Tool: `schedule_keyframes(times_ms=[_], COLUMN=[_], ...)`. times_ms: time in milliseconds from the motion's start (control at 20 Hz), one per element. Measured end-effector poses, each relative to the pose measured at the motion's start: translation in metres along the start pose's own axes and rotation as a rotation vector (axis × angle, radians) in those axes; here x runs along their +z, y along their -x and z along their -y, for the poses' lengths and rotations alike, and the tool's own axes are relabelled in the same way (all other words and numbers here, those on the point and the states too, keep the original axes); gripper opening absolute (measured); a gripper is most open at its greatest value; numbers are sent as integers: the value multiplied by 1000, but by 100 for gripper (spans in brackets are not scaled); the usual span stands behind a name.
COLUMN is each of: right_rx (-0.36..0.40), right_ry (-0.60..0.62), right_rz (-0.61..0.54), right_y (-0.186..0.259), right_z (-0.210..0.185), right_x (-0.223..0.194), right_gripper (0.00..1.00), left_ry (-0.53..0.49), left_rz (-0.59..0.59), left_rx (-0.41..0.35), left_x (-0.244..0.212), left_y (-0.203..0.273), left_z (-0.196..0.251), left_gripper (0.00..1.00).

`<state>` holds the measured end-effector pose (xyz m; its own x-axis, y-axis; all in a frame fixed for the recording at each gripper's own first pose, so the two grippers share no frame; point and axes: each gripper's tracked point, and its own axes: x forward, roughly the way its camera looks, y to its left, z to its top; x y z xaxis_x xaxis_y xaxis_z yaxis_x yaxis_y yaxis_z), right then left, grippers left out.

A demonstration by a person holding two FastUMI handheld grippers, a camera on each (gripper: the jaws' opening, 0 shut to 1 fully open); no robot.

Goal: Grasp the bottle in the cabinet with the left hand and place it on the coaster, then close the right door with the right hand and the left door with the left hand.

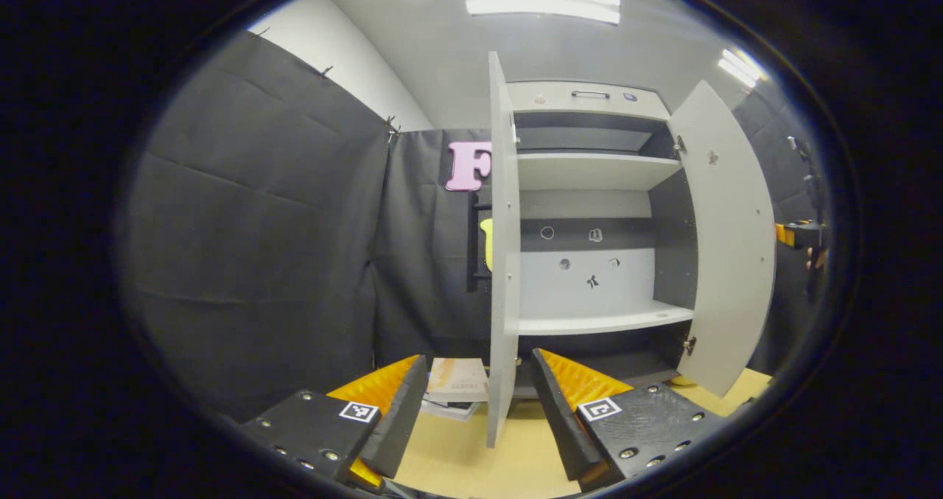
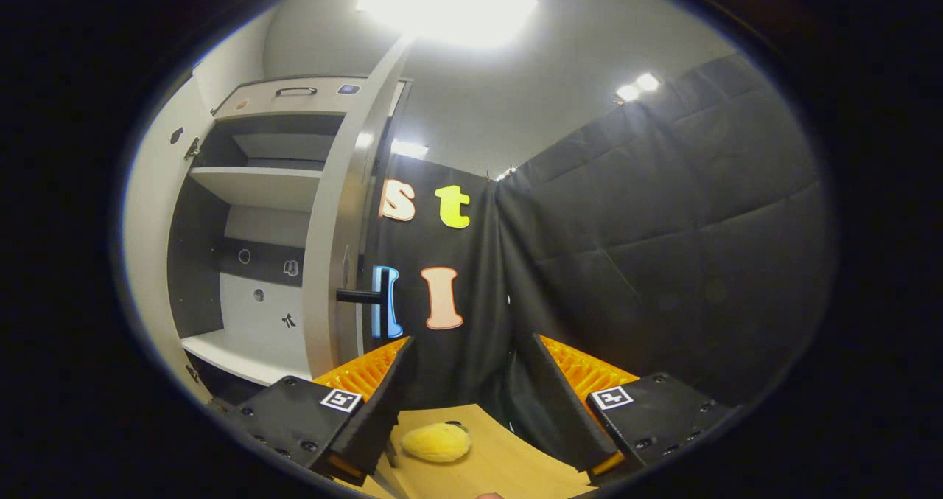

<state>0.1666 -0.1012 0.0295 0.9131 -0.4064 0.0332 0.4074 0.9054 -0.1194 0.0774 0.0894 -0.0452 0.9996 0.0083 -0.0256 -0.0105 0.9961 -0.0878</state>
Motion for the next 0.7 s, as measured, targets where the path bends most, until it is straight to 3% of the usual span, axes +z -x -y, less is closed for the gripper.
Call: schedule_keyframes(times_ms=[100, 250, 350, 400, 450, 500, 600, 650, 700], right_rx=[0, 36, 34, 35, 42, 54, 82, 91, 98], right_ry=[36, 38, 32, 36, 37, 37, 31, 28, 26], right_rz=[11, 8, 11, 13, 19, 17, 18, 24, 28], right_y=[0, 9, 16, 19, 22, 26, 32, 34, 36], right_z=[-5, -18, -27, -33, -41, -51, -70, -78, -87], right_x=[4, 10, 11, 12, 13, 14, 17, 18, 19], right_gripper=[95, 95, 96, 95, 96, 96, 96, 96, 96], left_ry=[-2, 6, 22, 29, 31, 31, 34, 38, 40], left_rz=[-4, -6, -3, -1, 2, 5, 1, -4, -10], left_rx=[6, 10, 7, 3, 2, 2, -6, -11, -12], left_x=[-4, -7, -6, -6, -6, -7, -13, -16, -19], left_y=[-7, -19, -28, -31, -32, -35, -36, -36, -36], left_z=[-16, -36, -47, -50, -54, -58, -60, -61, -63], left_gripper=[83, 82, 83, 89, 89, 83, 83, 89, 89])
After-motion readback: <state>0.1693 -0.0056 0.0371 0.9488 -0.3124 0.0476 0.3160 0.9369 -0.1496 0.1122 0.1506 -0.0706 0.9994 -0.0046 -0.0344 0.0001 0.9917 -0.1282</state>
